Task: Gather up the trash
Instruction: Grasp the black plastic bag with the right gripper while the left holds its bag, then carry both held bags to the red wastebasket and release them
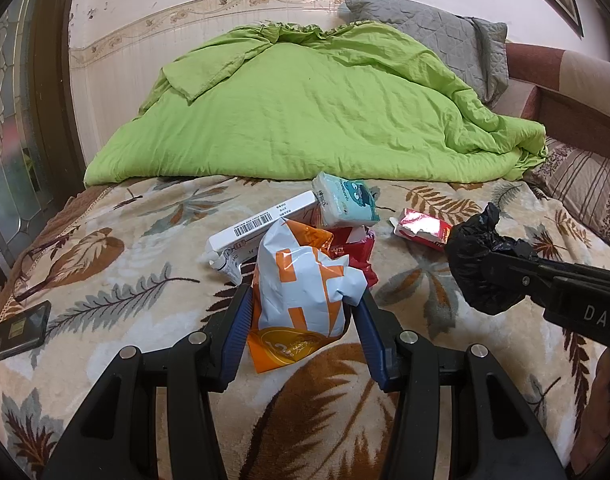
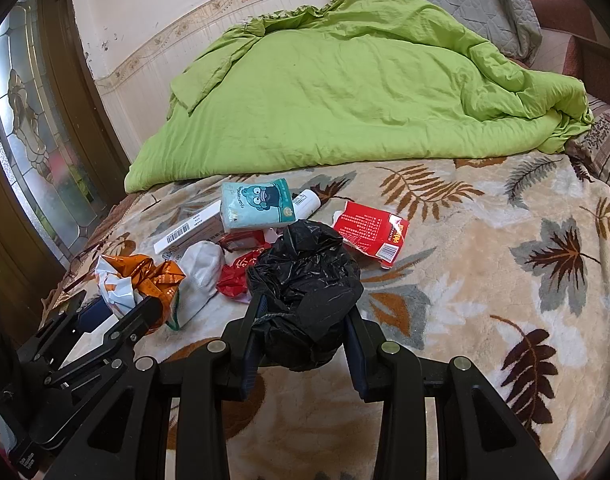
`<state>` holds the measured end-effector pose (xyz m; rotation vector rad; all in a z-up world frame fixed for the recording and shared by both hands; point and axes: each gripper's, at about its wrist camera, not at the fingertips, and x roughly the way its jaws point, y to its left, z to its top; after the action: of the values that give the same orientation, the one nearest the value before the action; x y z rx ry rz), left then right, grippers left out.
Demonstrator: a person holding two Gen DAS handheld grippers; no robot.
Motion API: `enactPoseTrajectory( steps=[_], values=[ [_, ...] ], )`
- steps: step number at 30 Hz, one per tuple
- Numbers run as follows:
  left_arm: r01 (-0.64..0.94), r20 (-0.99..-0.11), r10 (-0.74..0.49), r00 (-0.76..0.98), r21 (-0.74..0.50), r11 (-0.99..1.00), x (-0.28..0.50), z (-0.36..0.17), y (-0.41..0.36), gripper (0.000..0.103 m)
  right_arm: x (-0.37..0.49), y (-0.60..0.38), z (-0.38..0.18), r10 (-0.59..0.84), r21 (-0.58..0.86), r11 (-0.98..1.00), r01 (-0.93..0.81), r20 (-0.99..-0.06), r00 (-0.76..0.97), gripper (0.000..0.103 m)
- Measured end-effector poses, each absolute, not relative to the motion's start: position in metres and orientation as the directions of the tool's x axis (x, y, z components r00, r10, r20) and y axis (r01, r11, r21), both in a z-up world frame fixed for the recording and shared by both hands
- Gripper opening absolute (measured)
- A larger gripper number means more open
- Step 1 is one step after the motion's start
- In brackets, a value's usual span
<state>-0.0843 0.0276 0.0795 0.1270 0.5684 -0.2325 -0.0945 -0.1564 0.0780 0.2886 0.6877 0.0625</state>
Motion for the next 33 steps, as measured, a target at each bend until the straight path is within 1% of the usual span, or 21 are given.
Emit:
enactPoseTrajectory(
  steps=[13,18,23,27,31,33],
  values=[
    [0.286,-0.533,-0.23,0.814,0.023,0.958,-0.096,0.085,0.024,0.049,-0.096,-0.155,0.08,0.149,0.282,0.959,0.039,-0.614,0.775,0.04],
    [0.328,-0.526,-0.285,0.802,-0.011,0.945,-0.122,0.093,0.028,0.049,-0.114,-0.159,0.088,0.159,0.317,0.947,0.05,-0.599,0.785,0.04],
    [0.392,-0.534,-0.342,0.773,-0.022,0.92,-0.157,0.098,0.026,0.049,-0.159,-0.164,0.097,0.196,0.359,0.933,0.034,-0.585,0.787,0.04],
    [0.472,-0.538,-0.418,0.732,-0.043,0.88,-0.185,0.103,0.006,0.049,-0.216,-0.178,0.112,0.203,0.368,0.93,0.019,-0.554,0.807,0.04],
    [0.58,-0.54,-0.505,0.674,-0.037,0.813,-0.215,0.112,-0.031,0.049,-0.262,-0.204,0.127,0.163,0.362,0.931,0.053,-0.541,0.825,0.04],
    [0.627,-0.537,-0.547,0.642,-0.043,0.778,-0.227,0.119,-0.048,0.049,-0.286,-0.224,0.132,0.106,0.345,0.933,0.105,-0.541,0.834,0.04]
  ],
)
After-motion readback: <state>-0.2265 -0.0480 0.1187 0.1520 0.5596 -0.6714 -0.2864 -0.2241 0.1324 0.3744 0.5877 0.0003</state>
